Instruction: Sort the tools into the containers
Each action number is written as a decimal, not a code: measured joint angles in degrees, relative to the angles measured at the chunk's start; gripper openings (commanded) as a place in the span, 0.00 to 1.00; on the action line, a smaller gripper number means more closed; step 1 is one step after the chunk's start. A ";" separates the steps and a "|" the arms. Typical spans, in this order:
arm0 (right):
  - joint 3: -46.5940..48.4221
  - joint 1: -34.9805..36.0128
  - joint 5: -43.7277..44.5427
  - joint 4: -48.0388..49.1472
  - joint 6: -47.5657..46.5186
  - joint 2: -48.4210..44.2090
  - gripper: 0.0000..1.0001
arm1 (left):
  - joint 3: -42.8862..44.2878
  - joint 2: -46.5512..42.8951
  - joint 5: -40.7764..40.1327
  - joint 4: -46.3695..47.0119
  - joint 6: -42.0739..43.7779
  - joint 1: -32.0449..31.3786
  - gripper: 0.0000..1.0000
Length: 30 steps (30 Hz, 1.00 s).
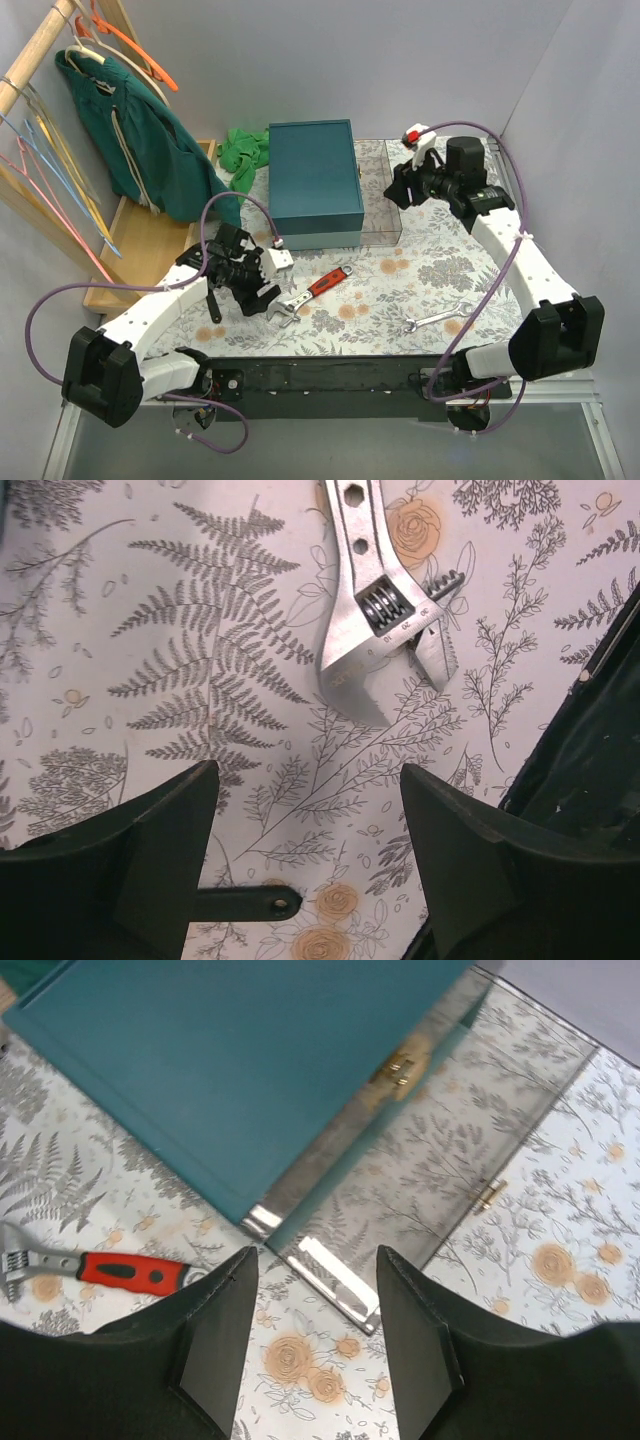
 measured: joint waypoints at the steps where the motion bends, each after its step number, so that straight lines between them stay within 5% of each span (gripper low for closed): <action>1: -0.09 0.98 0.15 -0.33 -0.35 -0.44 0.59 | -0.81 -0.26 -0.66 0.20 -0.70 -1.22 0.73; 7: -3.43 6.03 2.12 -1.60 -2.10 -4.66 0.60 | -5.16 -1.53 -6.47 5.62 -8.17 -7.98 0.72; 22: -8.68 6.60 4.61 -4.74 -6.12 -9.42 0.59 | -12.81 -0.74 -15.91 17.92 -17.44 -13.44 0.70; 30: -17.51 8.13 -2.43 -3.76 -12.26 -10.84 0.61 | -12.90 3.69 -16.98 21.53 -19.98 -14.16 0.46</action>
